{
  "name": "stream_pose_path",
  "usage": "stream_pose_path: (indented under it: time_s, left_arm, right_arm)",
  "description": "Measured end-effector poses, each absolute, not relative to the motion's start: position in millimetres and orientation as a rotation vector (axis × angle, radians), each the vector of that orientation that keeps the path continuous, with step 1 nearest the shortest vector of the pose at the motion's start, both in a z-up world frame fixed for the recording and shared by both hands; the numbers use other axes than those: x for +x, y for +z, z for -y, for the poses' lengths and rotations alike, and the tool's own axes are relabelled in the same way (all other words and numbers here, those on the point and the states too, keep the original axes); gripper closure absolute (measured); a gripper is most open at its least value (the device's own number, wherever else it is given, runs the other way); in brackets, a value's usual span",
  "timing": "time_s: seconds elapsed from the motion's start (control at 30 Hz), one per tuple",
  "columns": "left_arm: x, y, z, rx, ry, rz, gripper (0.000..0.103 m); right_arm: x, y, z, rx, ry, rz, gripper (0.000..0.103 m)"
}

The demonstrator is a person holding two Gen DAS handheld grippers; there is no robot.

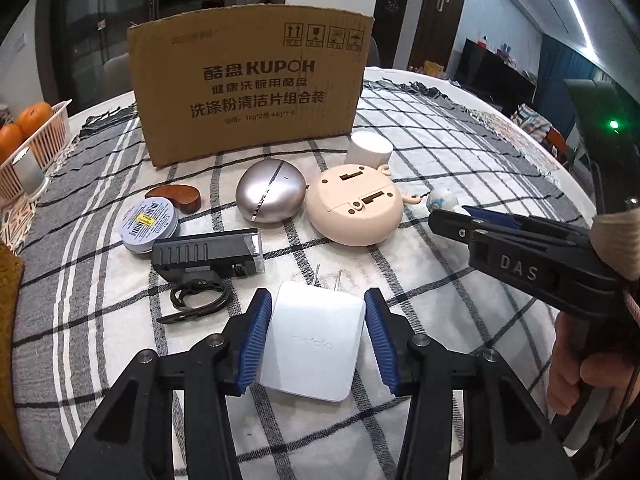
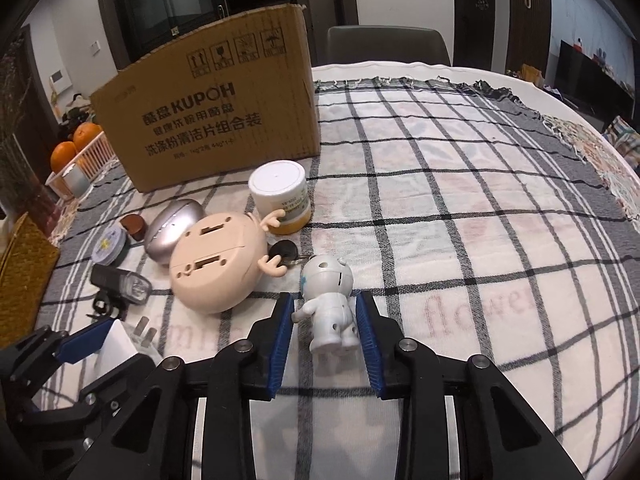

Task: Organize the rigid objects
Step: 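Grasp the white plug charger with the left tool while the right tool grasps the white robot keychain, then carry the charger and keychain over the cardboard box with both tools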

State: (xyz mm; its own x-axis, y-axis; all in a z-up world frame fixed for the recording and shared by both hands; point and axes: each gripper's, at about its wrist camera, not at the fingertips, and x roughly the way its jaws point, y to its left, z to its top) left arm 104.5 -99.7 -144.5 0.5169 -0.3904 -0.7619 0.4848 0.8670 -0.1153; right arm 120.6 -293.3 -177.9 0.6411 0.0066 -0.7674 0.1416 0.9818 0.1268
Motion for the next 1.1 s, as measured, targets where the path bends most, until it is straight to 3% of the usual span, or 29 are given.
stream_pose_path:
  time_s: [0.23,0.47,0.73,1.1]
  left_arm:
    - [93,-124,94,0.082,-0.516,-0.837,0.058]
    - [84,-104,89,0.067,-0.493,-0.786,0.058]
    - [73,-90,86,0.072,-0.480,-0.744,0.058]
    - [79,-57,75,0.020,-0.457,-0.675,0.058]
  right_arm:
    - [101,-156,288,0.182,-0.065,-0.825,0.070]
    - [85,-132,281,0.157,-0.063,-0.767,0.083]
    - [76,-136,284,0.208,-0.047,-0.784,0.083]
    - [72,-88,271,0.173,-0.018,-0.669,0.083]
